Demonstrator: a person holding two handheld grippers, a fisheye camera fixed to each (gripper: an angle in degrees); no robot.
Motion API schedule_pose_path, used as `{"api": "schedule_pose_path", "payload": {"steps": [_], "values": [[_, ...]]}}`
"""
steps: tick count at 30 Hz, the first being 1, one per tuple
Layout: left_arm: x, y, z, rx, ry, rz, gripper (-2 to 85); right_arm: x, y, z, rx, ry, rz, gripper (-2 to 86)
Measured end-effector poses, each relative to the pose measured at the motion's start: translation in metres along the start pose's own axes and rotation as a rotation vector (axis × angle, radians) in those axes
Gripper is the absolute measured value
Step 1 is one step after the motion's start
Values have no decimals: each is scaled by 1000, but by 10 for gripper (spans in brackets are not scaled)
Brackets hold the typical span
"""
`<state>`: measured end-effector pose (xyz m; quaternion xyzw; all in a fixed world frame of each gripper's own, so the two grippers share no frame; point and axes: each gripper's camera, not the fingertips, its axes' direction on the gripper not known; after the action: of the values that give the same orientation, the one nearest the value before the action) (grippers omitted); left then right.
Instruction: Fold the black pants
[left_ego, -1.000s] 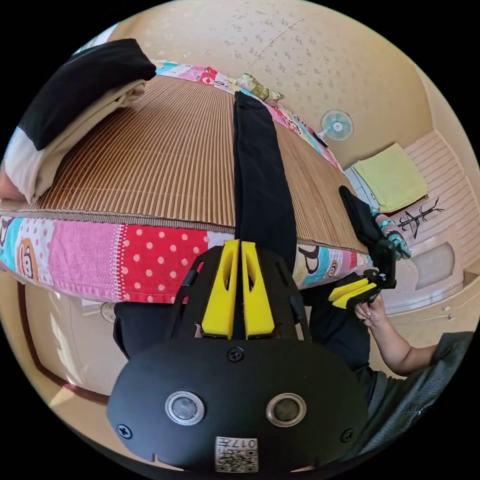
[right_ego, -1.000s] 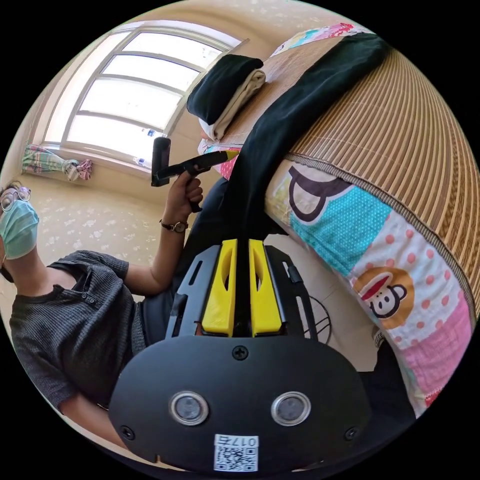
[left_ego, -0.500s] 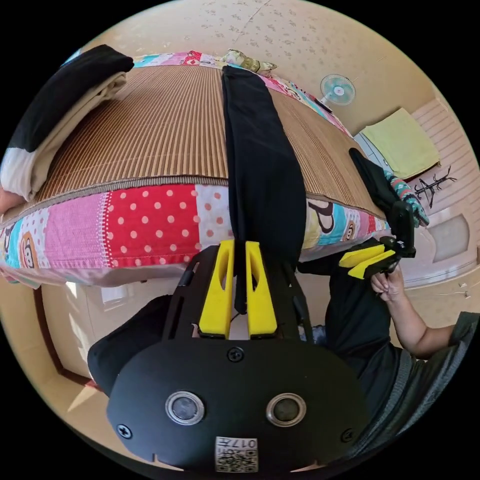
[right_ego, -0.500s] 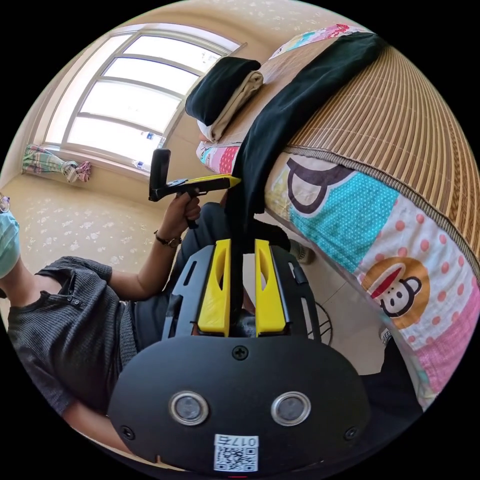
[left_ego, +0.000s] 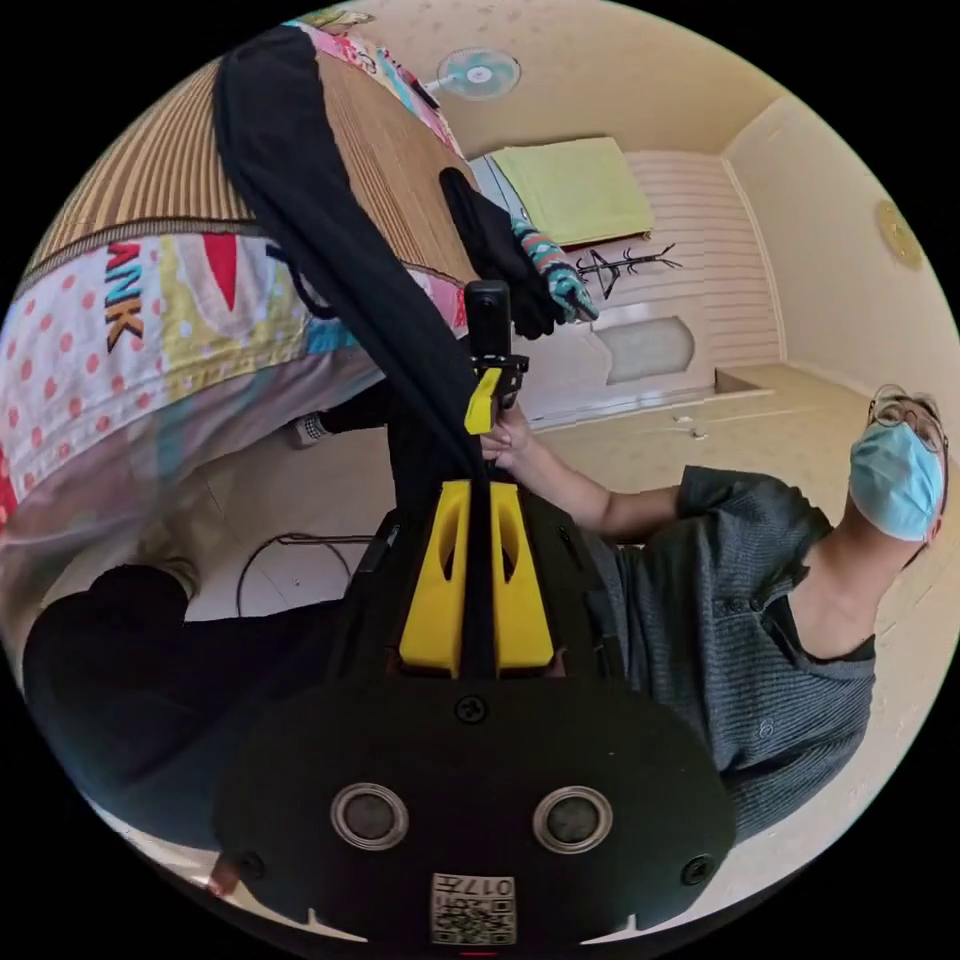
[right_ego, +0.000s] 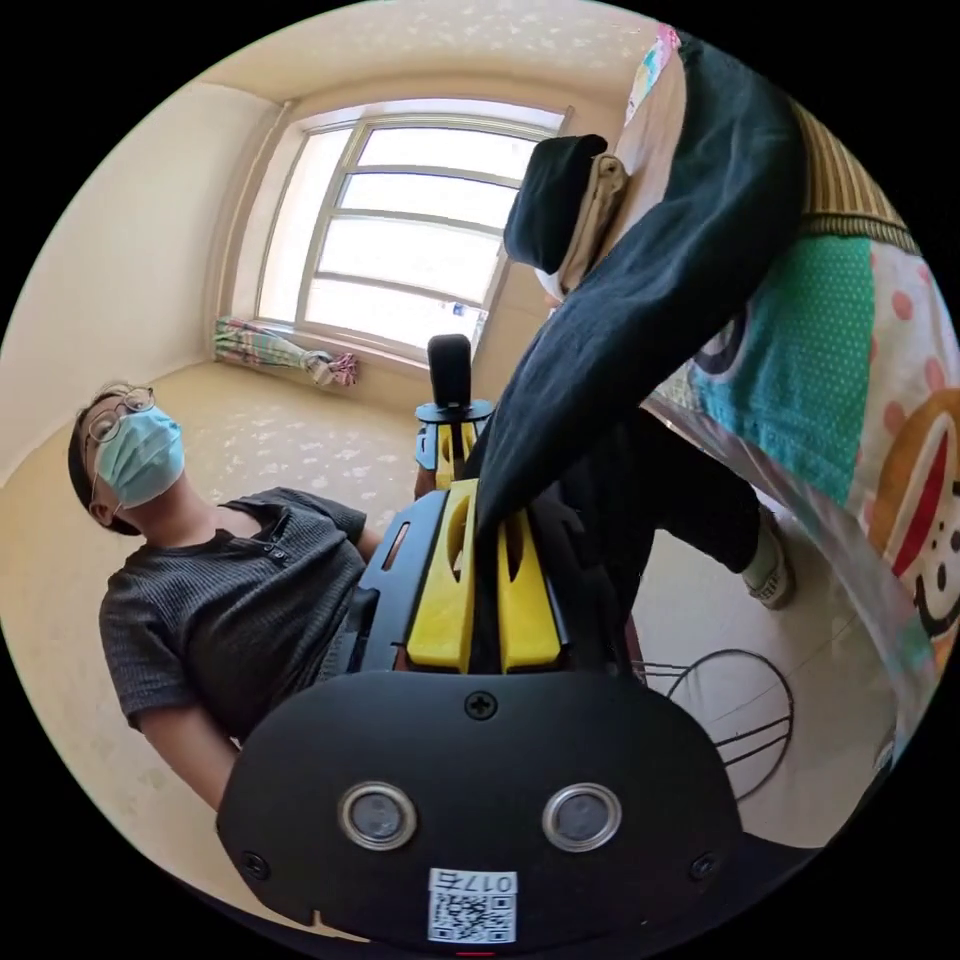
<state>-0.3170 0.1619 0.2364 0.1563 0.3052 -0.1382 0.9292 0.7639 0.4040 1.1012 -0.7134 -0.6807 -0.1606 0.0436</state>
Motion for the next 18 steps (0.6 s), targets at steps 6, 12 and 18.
{"api": "schedule_pose_path", "payload": {"steps": [6, 12, 18], "values": [[64, 4, -93, 443, -312, 157, 0, -111, 12, -6, -68, -4, -154, -2], [38, -118, -14, 178, -508, 206, -10, -192, -23, -3, -84, -186, -322, -5], [-49, -125, 72, -1, -406, -49, -10, -217, -102, -61, -3, -41, -376, 1]]}}
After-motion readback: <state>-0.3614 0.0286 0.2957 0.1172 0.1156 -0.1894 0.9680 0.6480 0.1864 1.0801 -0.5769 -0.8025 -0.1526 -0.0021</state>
